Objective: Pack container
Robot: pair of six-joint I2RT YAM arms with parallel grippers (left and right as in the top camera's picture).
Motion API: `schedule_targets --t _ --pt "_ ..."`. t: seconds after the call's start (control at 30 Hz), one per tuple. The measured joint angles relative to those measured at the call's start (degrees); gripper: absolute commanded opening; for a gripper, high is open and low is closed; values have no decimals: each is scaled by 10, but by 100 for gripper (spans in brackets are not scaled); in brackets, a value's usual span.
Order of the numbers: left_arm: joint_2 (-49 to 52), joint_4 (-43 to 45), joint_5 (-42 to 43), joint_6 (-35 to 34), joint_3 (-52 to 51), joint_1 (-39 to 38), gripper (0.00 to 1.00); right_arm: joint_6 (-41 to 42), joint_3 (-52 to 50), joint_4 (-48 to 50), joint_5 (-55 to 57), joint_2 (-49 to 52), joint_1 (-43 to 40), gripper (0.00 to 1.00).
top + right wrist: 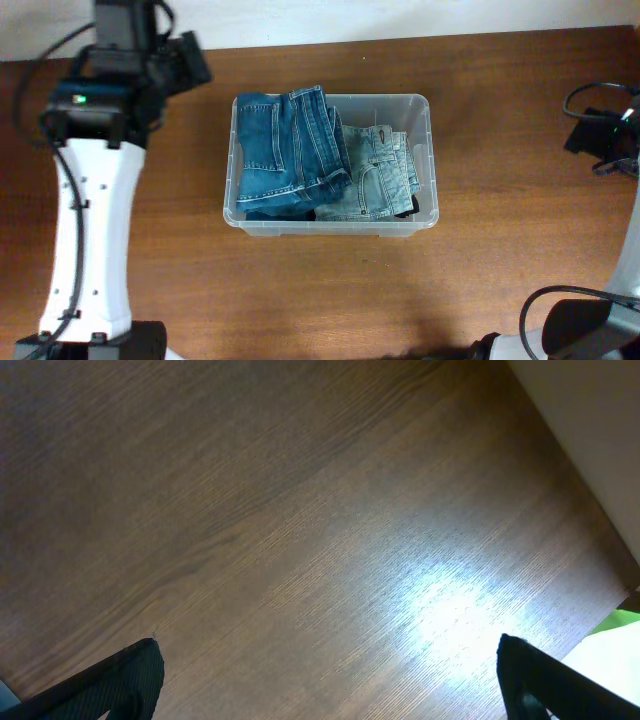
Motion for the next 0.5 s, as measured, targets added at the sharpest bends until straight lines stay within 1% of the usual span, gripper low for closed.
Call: schedule_targets --t 0.17,0.33,0.4,0.43,0.5 --pt "8 -42 -28 0 -1 75 99 0 0 0 0 0 0 99" --pt "8 -50 -33 0 -1 96 99 0 0 0 2 -1 17 99" --pt "8 -51 -33 0 -1 96 99 0 0 0 4 -7 49 99" --pt "8 -52 -33 0 -1 96 99 0 0 0 4 -16 77 99" --pt "8 -52 -33 0 -1 96 99 0 -1 3 5 -57 166 99"
